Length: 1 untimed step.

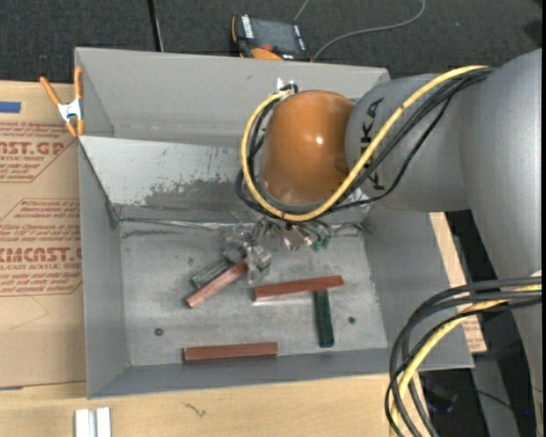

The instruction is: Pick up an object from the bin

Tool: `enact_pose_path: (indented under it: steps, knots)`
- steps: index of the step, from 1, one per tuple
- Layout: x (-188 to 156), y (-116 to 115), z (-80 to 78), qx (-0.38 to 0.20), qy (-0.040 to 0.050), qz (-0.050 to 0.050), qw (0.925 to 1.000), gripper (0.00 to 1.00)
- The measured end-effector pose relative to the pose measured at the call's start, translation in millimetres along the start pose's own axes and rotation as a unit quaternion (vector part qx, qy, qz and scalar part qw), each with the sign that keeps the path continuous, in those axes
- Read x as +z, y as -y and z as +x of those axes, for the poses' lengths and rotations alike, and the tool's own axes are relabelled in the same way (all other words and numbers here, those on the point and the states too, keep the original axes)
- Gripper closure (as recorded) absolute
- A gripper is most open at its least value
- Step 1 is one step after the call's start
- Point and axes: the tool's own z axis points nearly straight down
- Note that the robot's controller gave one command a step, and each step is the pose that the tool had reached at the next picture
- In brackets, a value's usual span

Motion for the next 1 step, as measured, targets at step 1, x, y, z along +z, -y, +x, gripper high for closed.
enact_pose_path:
  steps: [1]
  knots:
    - [-113.5,15.2,12.9,0.011,0.0023,0.002,0.9999,1.00]
